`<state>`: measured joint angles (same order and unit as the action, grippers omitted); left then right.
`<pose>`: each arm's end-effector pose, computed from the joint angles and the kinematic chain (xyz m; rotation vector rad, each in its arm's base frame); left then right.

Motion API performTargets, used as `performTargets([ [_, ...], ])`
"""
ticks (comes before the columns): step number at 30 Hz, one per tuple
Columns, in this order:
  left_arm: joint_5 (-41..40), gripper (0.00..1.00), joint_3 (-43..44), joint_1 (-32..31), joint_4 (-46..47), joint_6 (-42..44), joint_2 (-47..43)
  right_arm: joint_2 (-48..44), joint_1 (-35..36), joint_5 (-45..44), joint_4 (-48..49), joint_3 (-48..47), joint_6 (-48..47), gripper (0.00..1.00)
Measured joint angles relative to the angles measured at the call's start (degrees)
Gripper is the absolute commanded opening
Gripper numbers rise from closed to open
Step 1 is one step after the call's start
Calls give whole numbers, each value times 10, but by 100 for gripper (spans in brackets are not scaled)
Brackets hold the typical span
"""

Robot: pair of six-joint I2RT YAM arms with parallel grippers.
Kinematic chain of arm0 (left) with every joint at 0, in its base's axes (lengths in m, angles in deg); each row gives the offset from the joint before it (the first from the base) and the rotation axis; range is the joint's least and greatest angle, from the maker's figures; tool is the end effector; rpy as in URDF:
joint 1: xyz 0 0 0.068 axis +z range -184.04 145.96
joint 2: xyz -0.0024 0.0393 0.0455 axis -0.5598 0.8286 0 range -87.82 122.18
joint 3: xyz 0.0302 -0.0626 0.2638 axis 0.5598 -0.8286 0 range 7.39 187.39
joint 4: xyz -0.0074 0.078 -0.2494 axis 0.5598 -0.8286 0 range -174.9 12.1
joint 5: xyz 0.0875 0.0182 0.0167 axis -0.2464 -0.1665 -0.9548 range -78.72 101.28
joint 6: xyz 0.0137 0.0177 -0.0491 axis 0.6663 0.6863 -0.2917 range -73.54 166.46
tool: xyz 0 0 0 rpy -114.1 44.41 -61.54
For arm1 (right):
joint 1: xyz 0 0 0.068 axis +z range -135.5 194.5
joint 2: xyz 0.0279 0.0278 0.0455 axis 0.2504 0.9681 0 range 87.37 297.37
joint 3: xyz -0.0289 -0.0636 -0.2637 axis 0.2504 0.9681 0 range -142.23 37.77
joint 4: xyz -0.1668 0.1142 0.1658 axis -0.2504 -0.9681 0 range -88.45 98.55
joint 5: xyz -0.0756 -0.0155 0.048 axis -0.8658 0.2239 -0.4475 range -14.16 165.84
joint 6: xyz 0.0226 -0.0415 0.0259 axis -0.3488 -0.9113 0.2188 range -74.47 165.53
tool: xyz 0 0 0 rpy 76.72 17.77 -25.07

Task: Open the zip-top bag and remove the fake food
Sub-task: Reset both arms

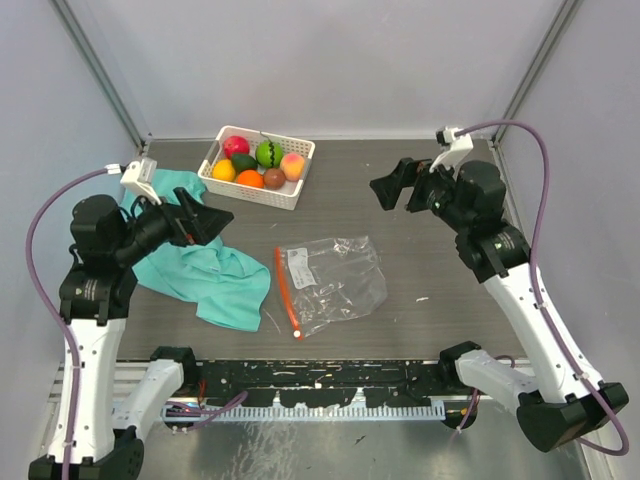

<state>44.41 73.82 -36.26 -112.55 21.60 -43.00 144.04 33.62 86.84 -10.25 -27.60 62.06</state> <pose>0.1387 -0.0248 0.4222 0.0637 1.8414 -0.8522 0.2012 0.0769 0.4113 -0.1835 1.7756 0.6193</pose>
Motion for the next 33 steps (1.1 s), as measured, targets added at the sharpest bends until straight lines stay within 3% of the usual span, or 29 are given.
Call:
performTargets([
  [12,-25,98,61,0,-78,-3,-59,10,26,-122,-88,-122,-2,100],
  [33,-17,98,62,0,-115,-19,-70,-43,27,-190,-109,-80,-32,100],
])
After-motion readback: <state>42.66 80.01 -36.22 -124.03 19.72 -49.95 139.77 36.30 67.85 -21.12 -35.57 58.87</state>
